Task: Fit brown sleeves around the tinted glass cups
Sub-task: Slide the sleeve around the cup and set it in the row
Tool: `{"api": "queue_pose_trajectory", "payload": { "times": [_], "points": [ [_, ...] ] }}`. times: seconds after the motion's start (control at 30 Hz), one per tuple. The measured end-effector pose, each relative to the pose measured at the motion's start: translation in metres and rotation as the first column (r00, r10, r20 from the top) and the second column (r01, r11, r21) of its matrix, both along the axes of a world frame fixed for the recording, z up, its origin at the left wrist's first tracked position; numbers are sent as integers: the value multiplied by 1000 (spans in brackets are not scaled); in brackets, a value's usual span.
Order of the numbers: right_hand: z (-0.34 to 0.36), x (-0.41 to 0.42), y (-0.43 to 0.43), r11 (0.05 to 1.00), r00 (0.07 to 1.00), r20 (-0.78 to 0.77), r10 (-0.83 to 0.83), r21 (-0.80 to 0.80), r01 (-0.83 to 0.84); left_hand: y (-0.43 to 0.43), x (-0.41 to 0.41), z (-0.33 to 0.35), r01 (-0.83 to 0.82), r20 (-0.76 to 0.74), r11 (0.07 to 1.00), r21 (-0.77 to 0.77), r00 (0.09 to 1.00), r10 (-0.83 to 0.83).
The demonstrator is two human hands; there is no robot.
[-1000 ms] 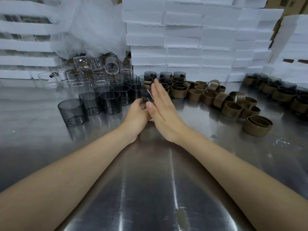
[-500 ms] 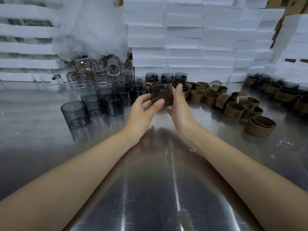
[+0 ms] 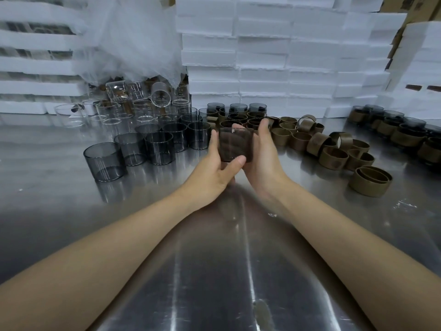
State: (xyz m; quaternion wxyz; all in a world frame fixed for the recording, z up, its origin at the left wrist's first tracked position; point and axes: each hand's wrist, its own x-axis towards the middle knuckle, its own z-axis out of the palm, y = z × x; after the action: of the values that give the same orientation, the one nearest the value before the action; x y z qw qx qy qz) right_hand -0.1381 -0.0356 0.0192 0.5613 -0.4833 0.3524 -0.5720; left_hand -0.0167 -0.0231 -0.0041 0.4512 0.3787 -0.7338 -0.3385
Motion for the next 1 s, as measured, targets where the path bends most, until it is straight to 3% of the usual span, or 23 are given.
{"api": "queue_pose_trajectory", "payload": {
  "times": [0.07,0.17,0.3,0.37,0.43,0.53,0.7,0.8,0.9,1.0],
  "points": [
    [2,-5,-3,995,995,78,61,69,-67,3,-3,0,94,-11,994,50,996,-94],
    [-1,-6,-8,984,987,55,151,87,-156,0,-3,-2,80,-63,992,102,995,-74],
    [-9,1,-12,995,982,-163,100,41,-94,-6,0,-6,-21,-156,987,158,987,46],
    [-13,1,-14,998,948,-311,65,10,-65,-11,1,-6,-31,-290,981,192,953,87],
    [-16,0,-14,995,888,-457,51,-54,-85,-16,2,-4,-77,-378,968,237,911,165],
    [-22,-2,-10,956,848,-527,56,-218,-198,-20,5,-2,-138,-423,937,321,865,272],
    [-25,-13,-12,871,816,-546,-189,-477,-117,-16,-1,-3,-162,-253,938,306,936,244],
    [-21,-15,-14,853,824,-506,-255,-519,-55,-12,1,2,-72,-342,941,332,920,191],
    [-19,-13,-12,866,805,-561,-193,-483,-129,-9,9,9,56,-544,921,385,820,177],
    [-19,-11,-11,872,784,-608,-129,-446,-202,-9,12,12,162,-634,895,415,758,157]
  ]
}}
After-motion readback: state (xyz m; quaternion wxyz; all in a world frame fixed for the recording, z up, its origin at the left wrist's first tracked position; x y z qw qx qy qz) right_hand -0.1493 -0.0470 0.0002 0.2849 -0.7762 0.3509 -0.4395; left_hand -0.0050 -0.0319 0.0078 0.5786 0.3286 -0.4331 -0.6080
